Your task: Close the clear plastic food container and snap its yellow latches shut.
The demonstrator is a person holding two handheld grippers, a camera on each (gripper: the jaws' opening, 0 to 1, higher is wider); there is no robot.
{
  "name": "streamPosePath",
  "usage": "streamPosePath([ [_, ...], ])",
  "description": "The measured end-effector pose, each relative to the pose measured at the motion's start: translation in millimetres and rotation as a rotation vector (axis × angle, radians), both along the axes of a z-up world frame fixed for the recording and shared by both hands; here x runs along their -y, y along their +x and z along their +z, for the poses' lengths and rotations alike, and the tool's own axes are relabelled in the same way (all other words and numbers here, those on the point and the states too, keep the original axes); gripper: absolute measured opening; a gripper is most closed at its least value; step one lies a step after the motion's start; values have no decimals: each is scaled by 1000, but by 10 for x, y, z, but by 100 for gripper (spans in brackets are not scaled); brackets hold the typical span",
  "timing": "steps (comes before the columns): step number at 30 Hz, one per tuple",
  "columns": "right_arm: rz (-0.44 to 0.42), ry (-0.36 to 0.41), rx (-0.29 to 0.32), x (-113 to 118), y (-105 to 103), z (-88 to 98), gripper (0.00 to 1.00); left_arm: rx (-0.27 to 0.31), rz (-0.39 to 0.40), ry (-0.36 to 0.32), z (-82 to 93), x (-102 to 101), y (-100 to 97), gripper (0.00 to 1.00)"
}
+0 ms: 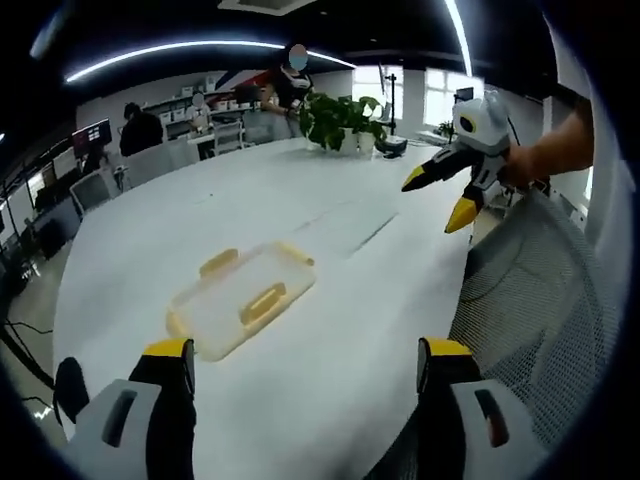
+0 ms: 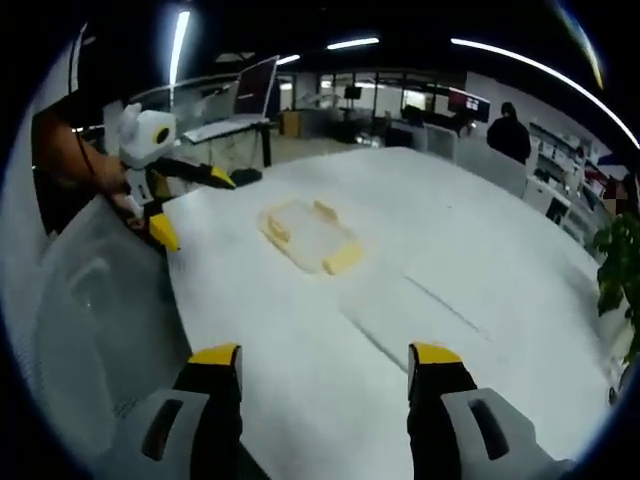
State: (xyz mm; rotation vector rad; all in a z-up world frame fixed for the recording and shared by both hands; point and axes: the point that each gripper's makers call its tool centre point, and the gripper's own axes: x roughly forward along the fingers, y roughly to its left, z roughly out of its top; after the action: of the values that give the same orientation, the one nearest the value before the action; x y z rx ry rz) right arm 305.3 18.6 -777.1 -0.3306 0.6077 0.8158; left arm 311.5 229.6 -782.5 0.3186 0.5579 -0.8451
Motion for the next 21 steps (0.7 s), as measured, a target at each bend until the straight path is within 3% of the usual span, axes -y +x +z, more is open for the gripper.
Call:
streamPosePath([
  [21, 153, -49, 8, -254, 193, -15, 61, 10, -59, 35, -5, -139, 298, 85],
])
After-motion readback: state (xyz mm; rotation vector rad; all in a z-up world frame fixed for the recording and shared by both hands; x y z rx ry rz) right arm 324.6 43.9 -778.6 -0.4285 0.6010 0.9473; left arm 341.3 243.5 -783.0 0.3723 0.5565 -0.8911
